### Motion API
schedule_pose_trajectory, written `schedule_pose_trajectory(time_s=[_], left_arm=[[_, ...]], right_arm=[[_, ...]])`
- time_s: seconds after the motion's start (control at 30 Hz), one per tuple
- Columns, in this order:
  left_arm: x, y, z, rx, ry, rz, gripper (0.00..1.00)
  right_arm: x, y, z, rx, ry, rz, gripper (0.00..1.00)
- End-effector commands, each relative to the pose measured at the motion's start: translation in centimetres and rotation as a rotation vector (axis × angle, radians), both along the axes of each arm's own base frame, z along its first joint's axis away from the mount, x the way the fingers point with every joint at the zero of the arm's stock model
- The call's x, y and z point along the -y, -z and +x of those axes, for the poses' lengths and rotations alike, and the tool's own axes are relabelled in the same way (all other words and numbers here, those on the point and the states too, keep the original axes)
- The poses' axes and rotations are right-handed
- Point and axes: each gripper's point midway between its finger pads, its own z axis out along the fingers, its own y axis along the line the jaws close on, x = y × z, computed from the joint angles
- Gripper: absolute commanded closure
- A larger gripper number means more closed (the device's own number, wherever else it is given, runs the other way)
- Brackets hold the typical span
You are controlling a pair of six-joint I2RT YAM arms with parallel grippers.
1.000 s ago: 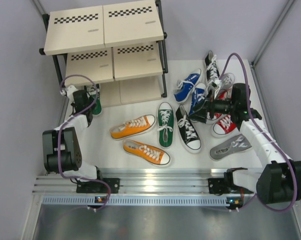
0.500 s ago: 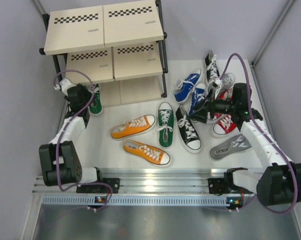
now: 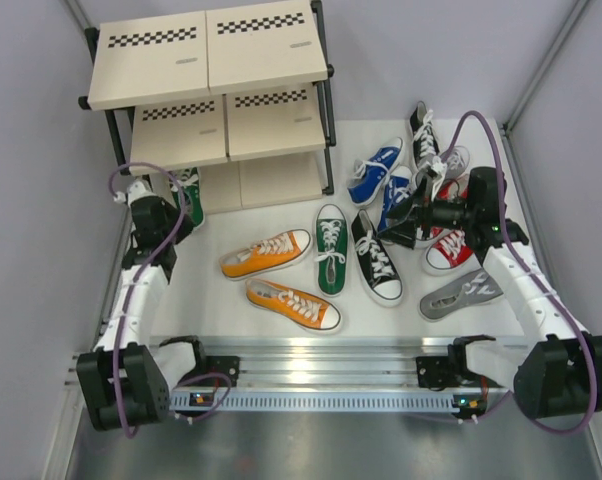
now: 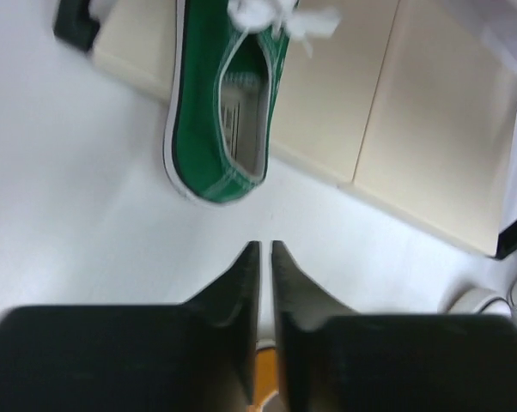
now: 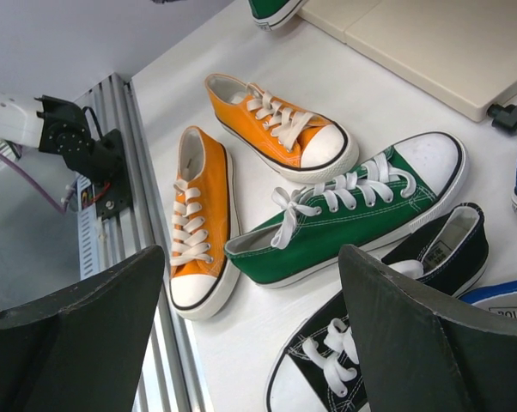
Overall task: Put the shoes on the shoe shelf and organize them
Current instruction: Place the shoe at the shoe shelf.
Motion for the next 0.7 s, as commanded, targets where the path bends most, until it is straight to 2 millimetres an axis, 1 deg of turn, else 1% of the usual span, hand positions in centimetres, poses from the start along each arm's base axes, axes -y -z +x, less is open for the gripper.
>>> schedule_pose_trajectory(time_s=[0.0,0.03,0.07,0.17,0.2,0.27,0.33,0.37,0.4,0.43,0.47,0.5,0.53,0.57,0.63,0.67], left_arm=[[1.7,2.3,-1.5,-0.062,0.06,-0.072,0.95],[1.7,2.8,-1.7,-0.076,0.061,-0.073,0.99],[1.7,3.1,-1.7,-0.086,0.058,-0.074,1.0],[1.5,5.1,-1.6,-0.145,0.061,-0.064,1.0],[1.3,4.9,-1.2,-0.139,0.065,-0.054,1.0],[0.8,6.1,-0.8,-0.179,0.055,-0.035,1.0],[0.4,6.1,0.2,-0.175,0.055,-0.012,1.0],[-0.2,7.0,0.4,-0.209,0.03,0.003,1.0],[-0.4,7.2,0.8,-0.215,0.029,0.007,1.0],[-0.6,6.8,1.5,-0.208,0.031,0.019,1.0],[-0.8,7.0,1.7,-0.22,0.023,0.027,1.0],[-1.0,7.7,2.0,-0.244,0.025,0.03,1.0],[-1.1,7.2,2.7,-0.236,0.027,0.035,1.0],[-1.3,7.5,3.1,-0.241,0.025,0.04,1.0],[-1.5,7.4,3.7,-0.239,0.021,0.048,1.0],[-1.6,7.3,4.3,-0.23,0.023,0.052,1.0]], right_arm=[[0.1,-0.9,0.0,0.086,-0.015,0.003,0.17],[0.1,-1.0,0.1,0.089,-0.015,0.004,0.17],[0.1,-1.0,0.0,0.093,-0.016,0.005,0.17],[0.1,-1.0,0.1,0.092,-0.015,0.006,0.17],[0.1,-1.0,0.1,0.092,-0.014,0.006,0.17],[0.1,-1.0,0.1,0.095,-0.014,0.006,0.17],[0.1,-1.1,0.1,0.098,-0.014,0.007,0.17],[0.1,-1.2,0.2,0.1,-0.012,0.007,0.17],[0.1,-1.2,0.2,0.1,-0.01,0.006,0.17],[0.1,-1.2,0.2,0.101,-0.008,0.006,0.17],[0.1,-1.2,0.2,0.103,-0.009,0.006,0.17],[0.1,-1.3,0.2,0.106,-0.008,0.006,0.17],[0.1,-1.3,0.2,0.102,-0.008,0.006,0.17],[0.1,-1.3,0.2,0.104,-0.008,0.005,0.17],[0.2,-1.3,0.3,0.104,-0.006,0.003,0.17],[0.2,-1.3,0.2,0.103,-0.006,0.003,0.17]])
